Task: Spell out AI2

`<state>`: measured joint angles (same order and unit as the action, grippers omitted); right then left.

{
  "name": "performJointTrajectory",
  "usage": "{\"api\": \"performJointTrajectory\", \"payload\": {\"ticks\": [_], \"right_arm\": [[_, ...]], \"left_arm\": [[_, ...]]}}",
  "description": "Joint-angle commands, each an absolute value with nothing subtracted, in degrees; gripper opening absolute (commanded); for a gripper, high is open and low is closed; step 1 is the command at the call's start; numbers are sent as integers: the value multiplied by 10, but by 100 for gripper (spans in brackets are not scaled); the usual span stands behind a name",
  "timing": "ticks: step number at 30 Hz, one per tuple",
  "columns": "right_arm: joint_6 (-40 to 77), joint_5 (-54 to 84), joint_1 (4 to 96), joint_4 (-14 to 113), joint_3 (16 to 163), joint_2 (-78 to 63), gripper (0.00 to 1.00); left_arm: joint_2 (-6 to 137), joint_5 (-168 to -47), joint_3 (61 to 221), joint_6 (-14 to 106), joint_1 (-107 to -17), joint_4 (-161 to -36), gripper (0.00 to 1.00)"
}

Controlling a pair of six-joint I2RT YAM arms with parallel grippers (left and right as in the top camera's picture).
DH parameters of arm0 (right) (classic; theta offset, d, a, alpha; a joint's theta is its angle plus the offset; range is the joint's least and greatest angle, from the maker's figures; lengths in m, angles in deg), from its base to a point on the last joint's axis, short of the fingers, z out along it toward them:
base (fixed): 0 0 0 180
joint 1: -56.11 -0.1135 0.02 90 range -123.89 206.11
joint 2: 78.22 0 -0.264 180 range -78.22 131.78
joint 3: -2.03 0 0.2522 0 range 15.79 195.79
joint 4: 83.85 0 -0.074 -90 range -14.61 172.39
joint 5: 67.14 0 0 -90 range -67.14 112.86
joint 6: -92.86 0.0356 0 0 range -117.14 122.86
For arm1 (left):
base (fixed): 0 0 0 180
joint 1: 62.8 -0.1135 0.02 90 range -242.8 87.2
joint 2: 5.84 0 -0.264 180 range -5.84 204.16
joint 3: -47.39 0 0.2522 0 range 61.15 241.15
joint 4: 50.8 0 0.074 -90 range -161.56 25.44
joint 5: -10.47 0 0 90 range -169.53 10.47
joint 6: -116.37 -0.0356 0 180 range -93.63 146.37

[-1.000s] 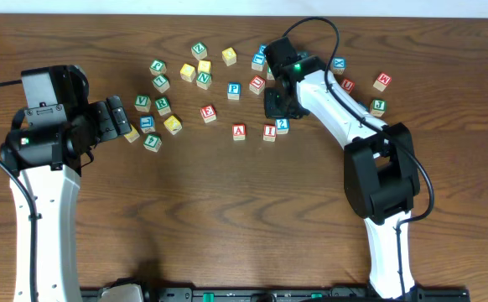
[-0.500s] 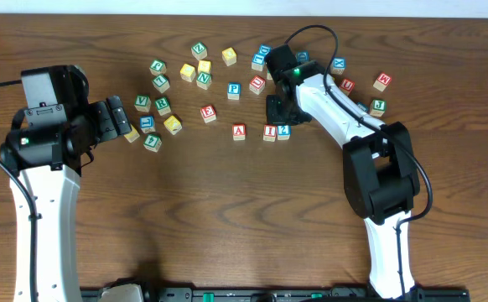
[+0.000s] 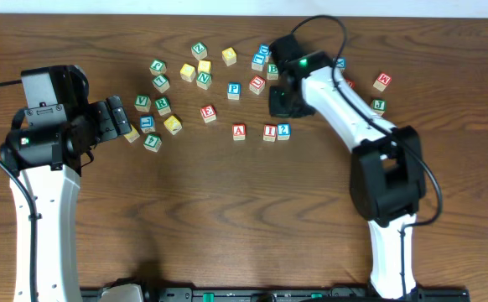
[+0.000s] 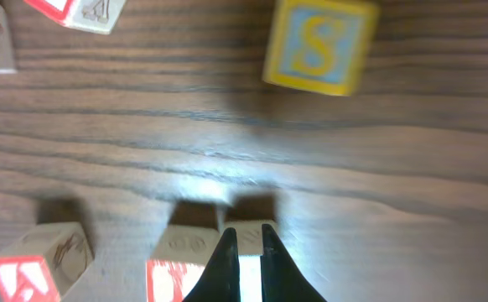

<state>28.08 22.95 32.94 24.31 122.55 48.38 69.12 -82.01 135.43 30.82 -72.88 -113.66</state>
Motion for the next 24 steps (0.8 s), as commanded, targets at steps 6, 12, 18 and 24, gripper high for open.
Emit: {"api": "performJointTrajectory", "payload": {"ticks": [6,12,18,24], "right_arm": [[290,242,343,209,1205,459,2],[290,242,343,229,1160,460,2],[290,235,339,257,1123,460,2],[290,233,327,276,1099,460,2]], "left_arm": [[694,-819,1356,305,-731,-1138,97],[694,-819,1356,305,-731,-1138,98],[694,-819,1356,304,-731,-1138,98],[694,-819,1356,305,-731,-1138,98]]}}
